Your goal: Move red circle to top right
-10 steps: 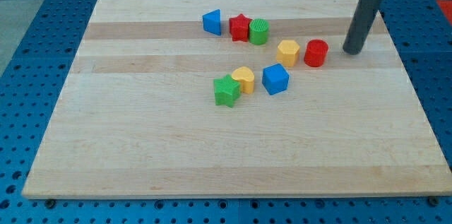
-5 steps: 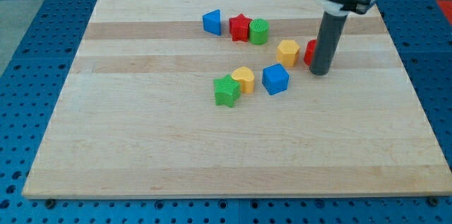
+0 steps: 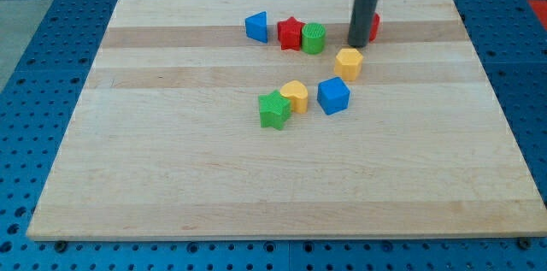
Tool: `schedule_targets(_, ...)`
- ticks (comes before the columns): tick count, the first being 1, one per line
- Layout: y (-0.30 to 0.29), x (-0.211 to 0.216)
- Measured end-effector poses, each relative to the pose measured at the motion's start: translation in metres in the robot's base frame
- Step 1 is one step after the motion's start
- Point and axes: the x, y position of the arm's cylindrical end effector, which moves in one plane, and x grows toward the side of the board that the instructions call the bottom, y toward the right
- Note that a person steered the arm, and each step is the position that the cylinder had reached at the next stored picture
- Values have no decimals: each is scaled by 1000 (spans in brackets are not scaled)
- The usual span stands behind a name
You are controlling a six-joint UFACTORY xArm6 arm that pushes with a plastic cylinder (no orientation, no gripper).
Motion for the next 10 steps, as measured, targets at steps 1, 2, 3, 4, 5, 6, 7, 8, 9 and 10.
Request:
schedule_targets(1, -13, -12)
schedule_targets(2, 1, -14)
schedule_targets(3, 16, -8)
schedule_targets(4, 31, -9)
schedule_targets(5, 45, -22)
schedule_targets(6, 65, -24)
schedule_targets(7, 78, -25)
schedule_targets(8, 79, -39)
schedule_targets(9, 79, -61)
schedule_targets(10, 79, -71)
